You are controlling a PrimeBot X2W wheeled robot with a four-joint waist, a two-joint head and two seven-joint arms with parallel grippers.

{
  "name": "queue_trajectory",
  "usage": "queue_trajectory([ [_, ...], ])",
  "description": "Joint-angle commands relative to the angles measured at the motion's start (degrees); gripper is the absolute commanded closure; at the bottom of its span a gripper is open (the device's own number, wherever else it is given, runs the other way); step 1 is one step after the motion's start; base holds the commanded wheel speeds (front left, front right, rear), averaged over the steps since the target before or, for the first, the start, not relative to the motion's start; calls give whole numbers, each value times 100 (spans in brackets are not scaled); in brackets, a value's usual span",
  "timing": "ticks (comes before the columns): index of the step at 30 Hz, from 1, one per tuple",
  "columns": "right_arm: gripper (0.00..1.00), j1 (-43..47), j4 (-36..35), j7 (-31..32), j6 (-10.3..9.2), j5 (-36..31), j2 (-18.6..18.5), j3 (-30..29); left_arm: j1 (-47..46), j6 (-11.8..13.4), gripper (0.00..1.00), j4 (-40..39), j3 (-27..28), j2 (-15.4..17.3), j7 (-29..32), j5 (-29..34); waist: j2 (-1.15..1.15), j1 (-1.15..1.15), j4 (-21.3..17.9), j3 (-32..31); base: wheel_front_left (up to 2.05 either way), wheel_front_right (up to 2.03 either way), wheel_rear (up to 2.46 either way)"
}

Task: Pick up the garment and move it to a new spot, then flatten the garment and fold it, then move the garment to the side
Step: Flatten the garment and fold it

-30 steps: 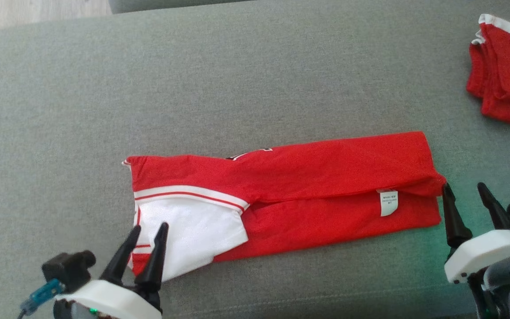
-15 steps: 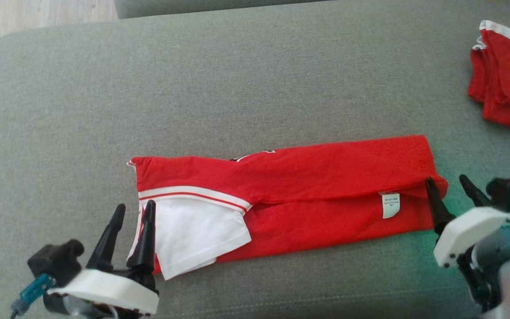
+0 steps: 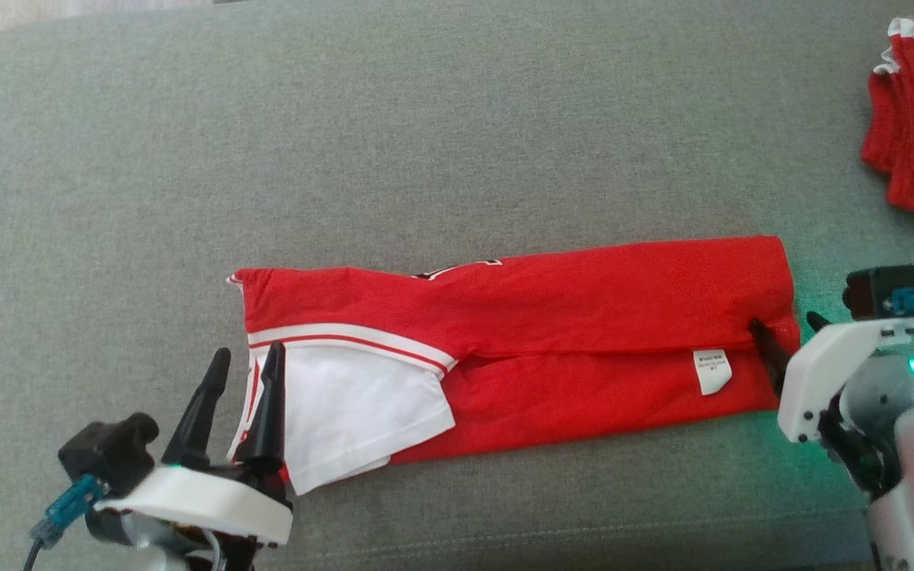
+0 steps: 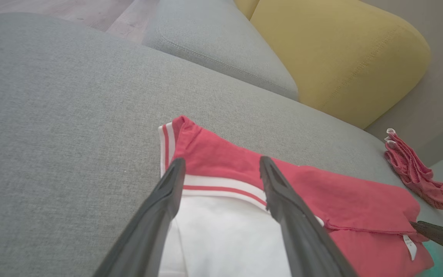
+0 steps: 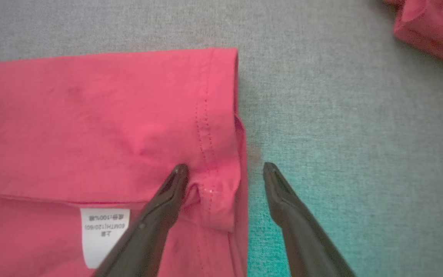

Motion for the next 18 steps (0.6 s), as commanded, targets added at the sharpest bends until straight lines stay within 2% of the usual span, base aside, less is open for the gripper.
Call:
queue_trajectory([
  [1, 0, -222, -140, 85, 37, 78, -141, 137, -238, -25, 0, -146, 271, 27, -72, 62, 0, 0, -6, 16, 0, 0, 0],
  [8, 0, -450, 212, 414, 37, 403, -132, 121, -260, -80, 0, -114, 336, -40, -74, 128, 0, 0, 12, 76, 0, 0, 0],
  [9, 15, -467, 247, 438, 37, 447, -128, 129, -261, -86, 0, -108, 344, -46, -75, 135, 0, 0, 15, 80, 0, 0, 0],
  [10, 51, -481, 276, 454, 37, 482, -129, 141, -260, -92, 0, -101, 353, -51, -75, 142, 0, 0, 16, 83, 0, 0, 0],
  [13, 82, -520, 343, 444, 37, 549, -142, 177, -251, -107, 0, -83, 381, -60, -75, 160, 0, 0, 12, 82, 0, 0, 0],
  [14, 100, -532, 353, 427, 37, 573, -137, 184, -246, -111, 0, -78, 389, -61, -75, 165, 0, 0, 6, 81, 0, 0, 0],
  [18, 100, -581, 370, 345, 37, 621, -139, 189, -243, -124, 0, -60, 401, -66, -75, 181, 0, 0, -20, 75, 0, 0, 0],
])
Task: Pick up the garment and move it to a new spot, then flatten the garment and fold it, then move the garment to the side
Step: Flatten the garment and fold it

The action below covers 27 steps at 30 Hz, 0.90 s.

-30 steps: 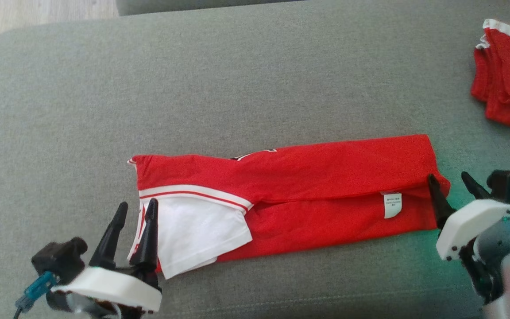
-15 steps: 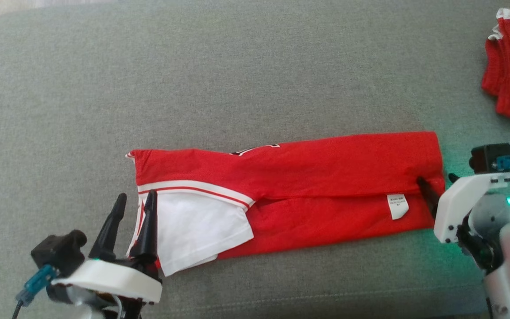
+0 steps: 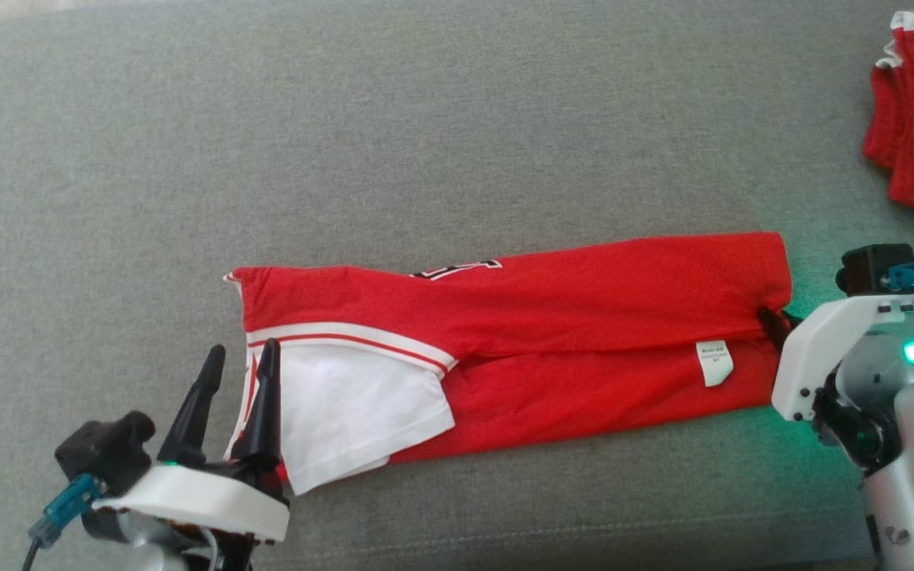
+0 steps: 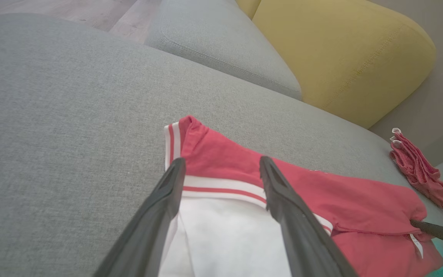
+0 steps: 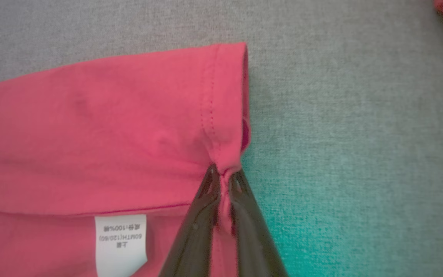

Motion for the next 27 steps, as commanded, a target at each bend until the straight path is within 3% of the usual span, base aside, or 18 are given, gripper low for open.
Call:
queue_trajectory([
  [1, 100, -158, -106, -88, 37, 26, -103, 75, -240, -25, 0, -139, 250, 31, -70, 50, 0, 0, -18, -8, 0, 0, 0],
  [9, 100, -215, -391, -415, 37, 107, -369, -173, -241, -20, 0, -114, 231, 34, -70, 100, 0, 0, -146, -98, 0, 0, 0],
  [14, 100, -3, -852, -337, 37, 148, -656, -568, -301, -22, 0, -95, 207, 23, -70, 158, 0, 0, -276, -158, 0, 0, 0],
  [18, 100, 197, -1280, -208, 37, 219, -682, -706, -356, -23, 0, -57, 212, 7, -70, 194, 0, 0, -421, -189, 0, 0, 0],
  [27, 100, 421, -1992, -45, 37, 678, -404, 286, -429, -63, 0, 49, 180, 14, -67, 209, 0, 0, -594, -283, 0, 0, 0],
])
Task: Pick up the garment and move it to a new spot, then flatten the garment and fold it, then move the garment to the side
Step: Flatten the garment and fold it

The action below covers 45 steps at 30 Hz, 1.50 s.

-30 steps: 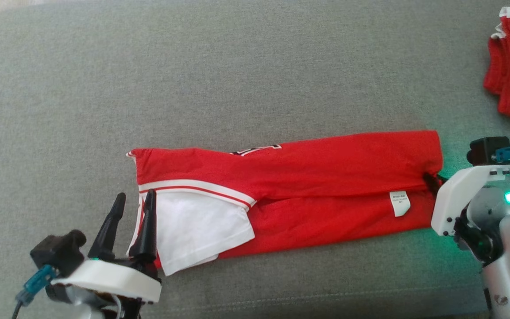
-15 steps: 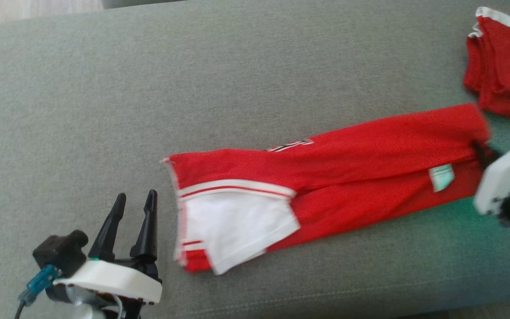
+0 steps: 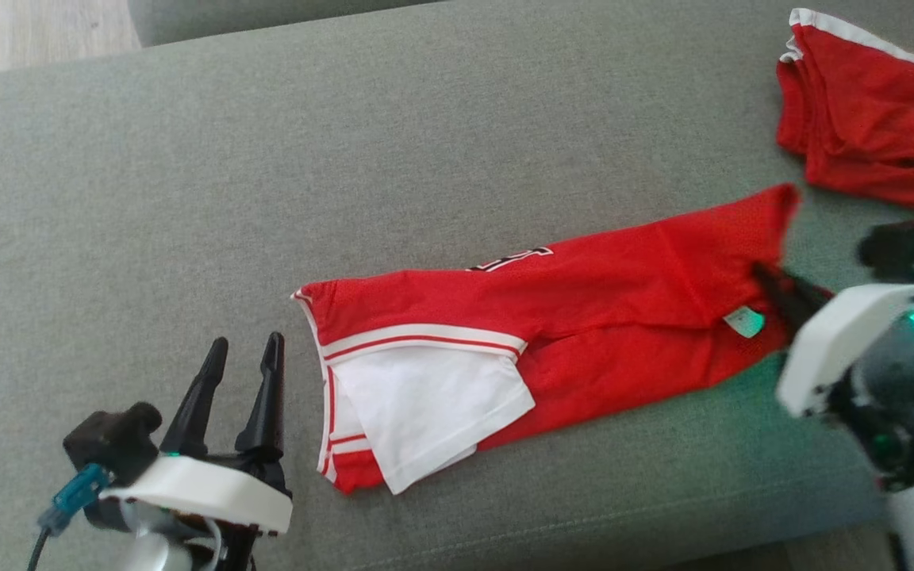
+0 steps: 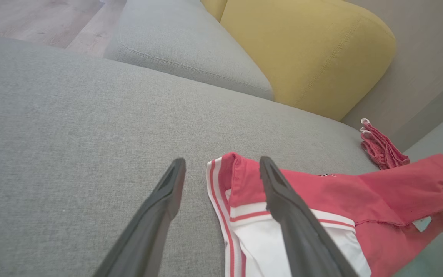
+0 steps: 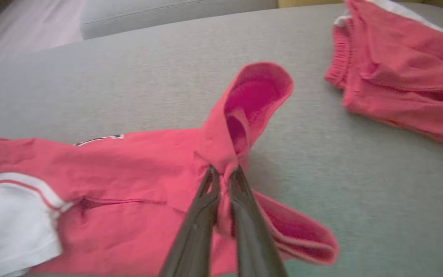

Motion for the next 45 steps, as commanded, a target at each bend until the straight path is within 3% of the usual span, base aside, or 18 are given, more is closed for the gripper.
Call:
queue_trajectory([
  [1, 100, -19, -326, 29, 37, 144, -48, 264, -287, -23, 0, -131, 194, 45, -64, 52, 0, 0, 12, -28, 0, 0, 0],
  [8, 100, -34, -790, 47, 37, 834, 62, 1283, -318, -32, 0, -56, 149, 7, -59, 39, 0, 0, 212, -158, 0, 0, 0],
  [16, 100, -306, -733, -148, 37, 1237, 570, 2125, -319, -58, 0, -22, 129, -33, -61, 28, 0, 0, 440, -236, 0, 0, 0],
  [26, 100, -753, 278, -712, 37, 1613, 1200, 3029, -373, -152, 0, 76, 34, -89, -62, 41, 0, 0, 795, -262, 0, 0, 0],
  [39, 100, -1463, 1631, -1571, 37, 2604, 1296, 3882, -418, -185, 0, 180, -72, -142, -63, 57, 0, 0, 1041, -276, 0, 0, 0],
  [40, 81, -1522, 1738, -1650, 37, 2657, 1296, 3956, -418, -187, 0, 191, -84, -147, -62, 56, 0, 0, 1052, -286, 0, 0, 0],
  [42, 0, -1630, 1967, -1782, 37, 2749, 1297, 4114, -419, -189, 0, 211, -106, -156, -58, 56, 0, 0, 1074, -308, 0, 0, 0],
  [45, 0, -1757, 2220, -2016, 37, 2914, 1297, 4309, -410, -187, 0, 230, -129, -162, -56, 51, 0, 0, 1100, -338, 0, 0, 0],
])
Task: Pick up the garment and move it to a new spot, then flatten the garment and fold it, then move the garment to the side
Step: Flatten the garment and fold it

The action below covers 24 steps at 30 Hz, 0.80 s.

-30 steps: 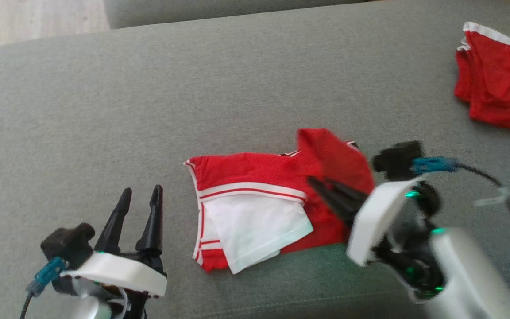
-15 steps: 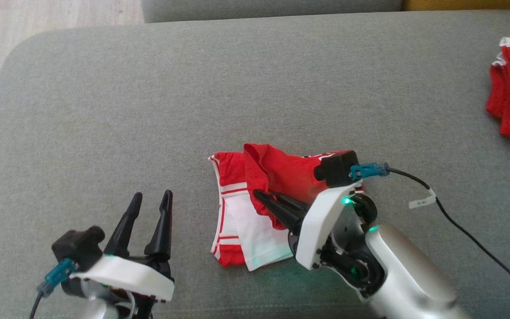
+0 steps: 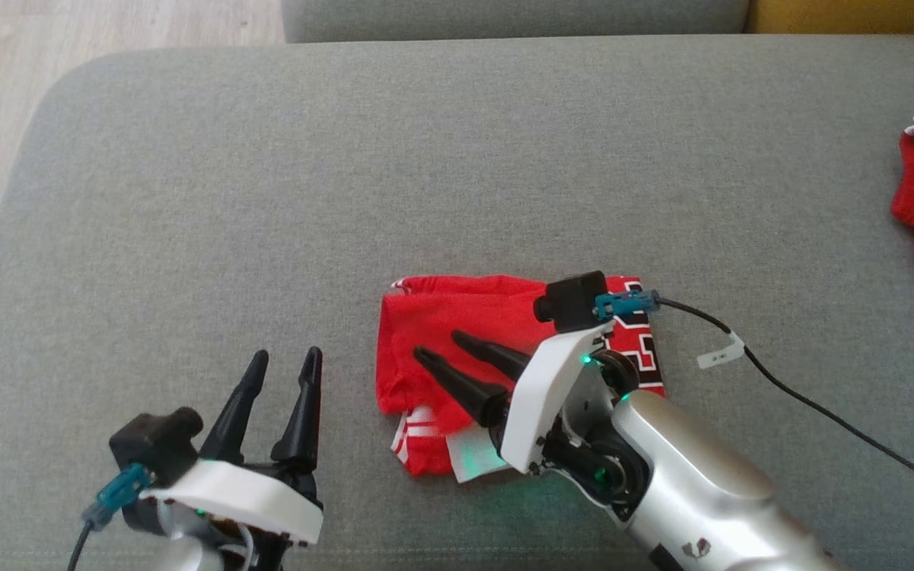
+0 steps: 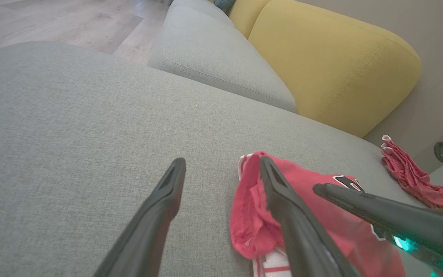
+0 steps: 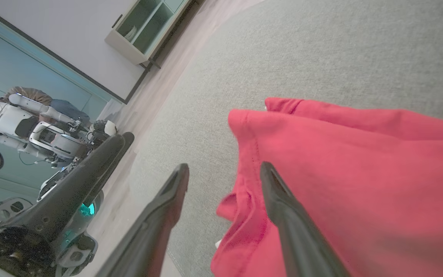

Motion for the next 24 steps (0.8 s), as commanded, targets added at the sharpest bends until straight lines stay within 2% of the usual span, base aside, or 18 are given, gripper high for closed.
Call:
queue_trajectory([
  [1, 0, -234, -83, -180, 37, 134, 137, 134, -272, -26, 0, -140, 186, 26, -57, 47, 0, 0, 10, -22, 0, 0, 0],
  [6, 0, -409, 89, -641, 37, 382, 137, 211, -211, 10, 0, -164, 210, 44, -58, 33, 0, 0, -44, -49, 0, 0, 0],
  [10, 0, -596, 208, -1110, 37, 375, 137, 56, -182, 36, 0, -204, 225, 53, -59, 33, 0, 0, -141, -45, 0, 0, 0],
  [15, 0, -731, 397, -1504, 37, 116, 137, -167, -180, 61, 0, -212, 238, 51, -60, 31, 0, 0, -241, -53, 0, 0, 0],
  [24, 0, -610, 658, -2133, 37, -967, 133, -761, -221, 83, 0, -192, 216, 44, -61, 51, 0, 0, -429, -62, 0, 0, 0],
])
